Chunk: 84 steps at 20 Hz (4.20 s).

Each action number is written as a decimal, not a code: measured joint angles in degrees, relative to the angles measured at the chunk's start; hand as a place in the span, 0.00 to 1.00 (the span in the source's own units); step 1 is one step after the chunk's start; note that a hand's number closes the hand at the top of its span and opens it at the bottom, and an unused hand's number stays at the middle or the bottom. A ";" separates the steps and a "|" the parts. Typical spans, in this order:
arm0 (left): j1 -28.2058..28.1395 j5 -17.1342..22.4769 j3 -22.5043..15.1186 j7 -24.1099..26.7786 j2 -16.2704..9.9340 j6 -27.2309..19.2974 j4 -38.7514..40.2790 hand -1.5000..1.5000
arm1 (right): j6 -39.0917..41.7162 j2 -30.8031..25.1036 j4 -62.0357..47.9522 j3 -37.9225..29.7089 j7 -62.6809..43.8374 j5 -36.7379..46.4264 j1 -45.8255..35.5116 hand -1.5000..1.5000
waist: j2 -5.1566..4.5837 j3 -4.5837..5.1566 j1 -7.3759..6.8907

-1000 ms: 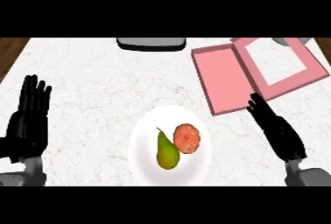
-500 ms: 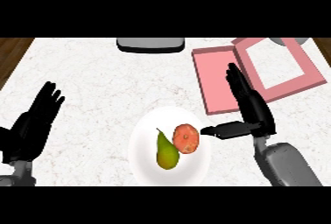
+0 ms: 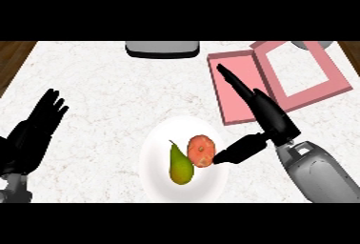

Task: Pick the pear from the plate and place it in the cardboard box

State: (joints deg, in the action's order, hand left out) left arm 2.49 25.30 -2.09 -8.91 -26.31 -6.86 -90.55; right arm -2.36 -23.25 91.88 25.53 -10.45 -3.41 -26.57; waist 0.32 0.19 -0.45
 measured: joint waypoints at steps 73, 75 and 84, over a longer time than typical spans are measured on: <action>0.15 -8.62 10.01 -6.42 9.19 8.75 -3.05 0.50 | 37.21 22.87 -19.60 8.92 -37.79 20.82 -12.35 0.00 | -0.31 -0.18 0.10; -0.34 -8.39 10.66 -6.09 9.21 9.65 -2.80 0.50 | 38.06 22.90 -19.82 8.23 -37.33 21.30 -11.93 0.00 | -0.31 -0.18 0.13; -0.53 -10.63 10.07 -7.48 11.10 9.51 -4.54 0.50 | 35.93 23.13 -23.91 11.37 -35.75 22.48 -11.42 0.00 | -0.33 -0.18 0.04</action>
State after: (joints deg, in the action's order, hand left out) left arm 1.96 14.68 7.98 -16.39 -15.21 2.65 -95.08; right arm 33.57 -0.12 67.97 36.90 -46.20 19.08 -37.99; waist -0.01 0.00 -0.41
